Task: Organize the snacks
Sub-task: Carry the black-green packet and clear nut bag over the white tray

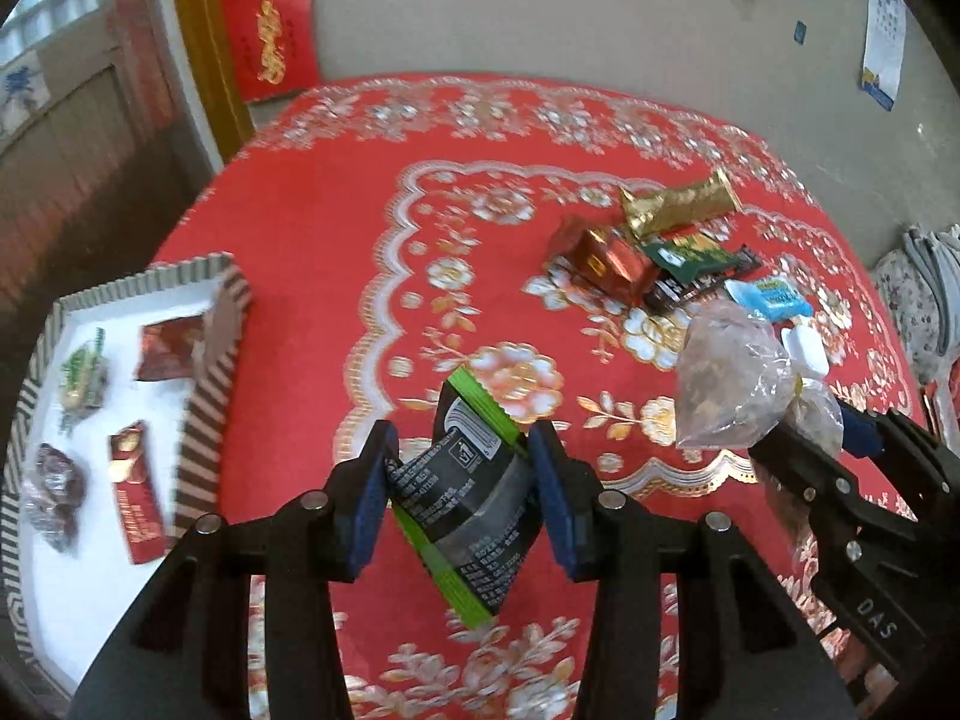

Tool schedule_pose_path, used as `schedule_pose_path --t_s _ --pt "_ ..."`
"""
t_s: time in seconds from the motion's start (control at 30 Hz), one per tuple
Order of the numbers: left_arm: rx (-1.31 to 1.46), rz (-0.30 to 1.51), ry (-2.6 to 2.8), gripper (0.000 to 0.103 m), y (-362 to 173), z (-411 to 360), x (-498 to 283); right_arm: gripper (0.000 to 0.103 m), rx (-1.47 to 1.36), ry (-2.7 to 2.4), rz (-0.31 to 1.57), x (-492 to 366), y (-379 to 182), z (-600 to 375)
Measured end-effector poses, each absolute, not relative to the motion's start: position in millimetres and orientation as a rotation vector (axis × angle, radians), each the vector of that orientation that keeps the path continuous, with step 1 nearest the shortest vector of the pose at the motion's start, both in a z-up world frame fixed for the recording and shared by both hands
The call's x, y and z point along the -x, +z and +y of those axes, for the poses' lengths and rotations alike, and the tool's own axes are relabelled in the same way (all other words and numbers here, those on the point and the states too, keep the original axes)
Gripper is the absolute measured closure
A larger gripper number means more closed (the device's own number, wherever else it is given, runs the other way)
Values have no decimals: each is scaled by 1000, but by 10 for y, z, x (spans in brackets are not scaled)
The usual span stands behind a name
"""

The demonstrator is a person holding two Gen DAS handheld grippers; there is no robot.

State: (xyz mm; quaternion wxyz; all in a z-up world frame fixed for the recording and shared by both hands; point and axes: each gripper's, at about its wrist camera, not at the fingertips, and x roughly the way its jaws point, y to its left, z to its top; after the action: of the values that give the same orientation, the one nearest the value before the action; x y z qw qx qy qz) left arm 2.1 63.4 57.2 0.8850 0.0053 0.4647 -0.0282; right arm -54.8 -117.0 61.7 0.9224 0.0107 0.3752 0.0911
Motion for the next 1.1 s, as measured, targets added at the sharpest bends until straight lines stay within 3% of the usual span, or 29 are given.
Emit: schedule_pose_path --t_s 1.1 --pt "73 906 187 60 805 2347 476 57 115 491 745 438 842 796"
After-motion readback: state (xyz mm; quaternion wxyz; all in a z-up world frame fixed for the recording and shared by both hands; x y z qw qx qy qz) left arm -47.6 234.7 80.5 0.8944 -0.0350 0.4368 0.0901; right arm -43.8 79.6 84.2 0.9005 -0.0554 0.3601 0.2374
